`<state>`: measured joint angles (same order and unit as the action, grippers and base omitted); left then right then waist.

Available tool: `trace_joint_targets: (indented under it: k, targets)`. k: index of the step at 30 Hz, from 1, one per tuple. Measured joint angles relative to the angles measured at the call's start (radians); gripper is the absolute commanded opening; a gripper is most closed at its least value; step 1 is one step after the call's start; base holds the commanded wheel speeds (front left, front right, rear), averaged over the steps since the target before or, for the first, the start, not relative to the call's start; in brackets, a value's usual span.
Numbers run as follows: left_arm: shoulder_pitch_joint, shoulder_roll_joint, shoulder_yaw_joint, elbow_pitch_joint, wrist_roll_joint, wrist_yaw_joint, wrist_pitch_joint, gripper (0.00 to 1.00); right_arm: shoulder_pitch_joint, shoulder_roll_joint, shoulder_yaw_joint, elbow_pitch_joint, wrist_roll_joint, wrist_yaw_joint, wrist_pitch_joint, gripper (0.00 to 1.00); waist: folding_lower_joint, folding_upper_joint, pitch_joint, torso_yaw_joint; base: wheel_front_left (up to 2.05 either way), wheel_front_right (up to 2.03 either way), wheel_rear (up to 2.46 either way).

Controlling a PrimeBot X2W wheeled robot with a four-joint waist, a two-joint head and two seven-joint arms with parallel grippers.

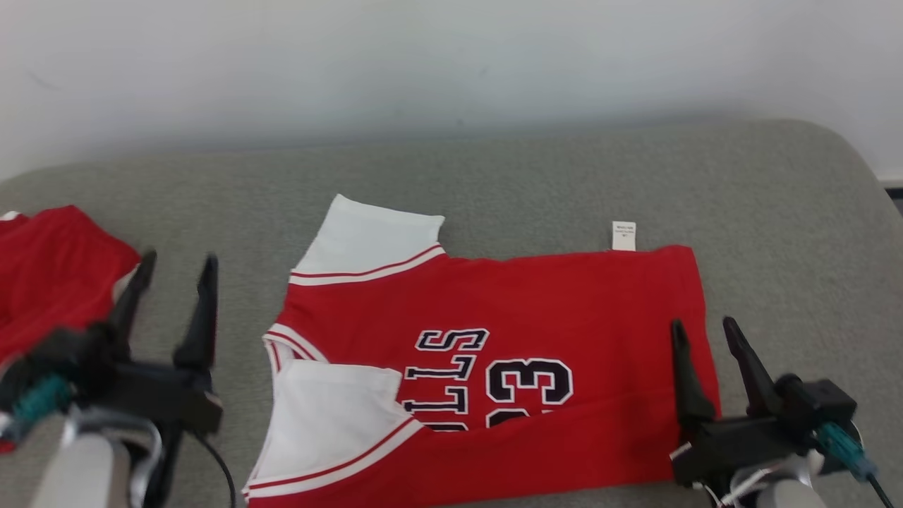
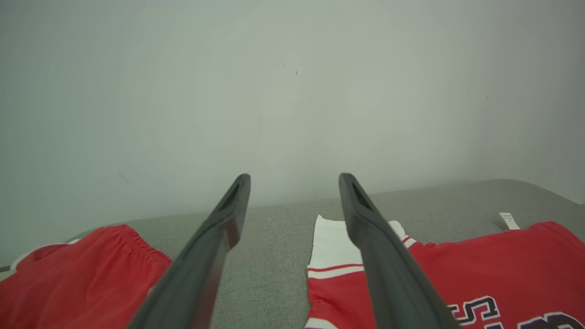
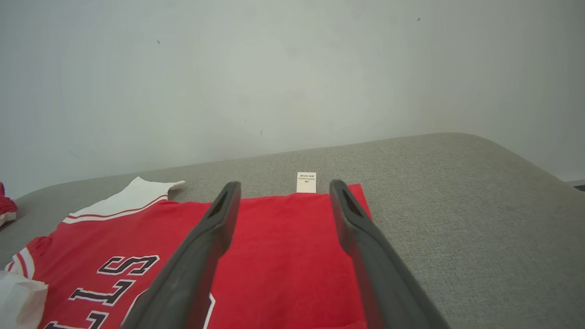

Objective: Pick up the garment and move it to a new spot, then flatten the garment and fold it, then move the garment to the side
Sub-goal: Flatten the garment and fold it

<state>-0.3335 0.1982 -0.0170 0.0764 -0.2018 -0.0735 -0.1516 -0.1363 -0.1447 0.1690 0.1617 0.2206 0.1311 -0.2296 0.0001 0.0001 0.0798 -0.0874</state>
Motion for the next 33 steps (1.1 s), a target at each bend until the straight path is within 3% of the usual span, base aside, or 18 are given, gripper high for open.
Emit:
trace_joint_targets:
  k: [7, 13, 23, 33]
  targets:
    - [-0.247, 0.105, -0.050, 0.085, -0.091, -0.049, 0.183, 1.00, -0.160, 0.028, 0.045, 0.084, 0.010, 0.000, -0.017, 1.00, 0.0001, 0.0001, 0.077, -0.092, 0.00, 0.00, 0.00]
    - [-0.408, 0.221, -0.151, 0.225, -0.249, -0.056, 0.319, 1.00, -0.309, 0.051, 0.071, 0.162, 0.027, 0.000, -0.027, 1.00, 0.0001, 0.0001, 0.153, -0.175, 0.00, 0.00, 0.00]
    - [-0.583, 0.317, -0.284, 0.452, -0.306, -0.057, 0.346, 1.00, -0.446, 0.078, 0.102, 0.228, 0.060, 0.000, -0.032, 1.00, 0.0001, 0.0001, 0.281, -0.286, 0.00, 0.00, 0.00]
    - [-0.690, 0.342, -0.368, 0.623, -0.316, -0.057, 0.325, 1.00, -0.449, 0.088, 0.108, 0.229, 0.072, 0.000, -0.032, 1.00, 0.0000, 0.0002, 0.365, -0.365, 0.00, 0.00, 0.00]
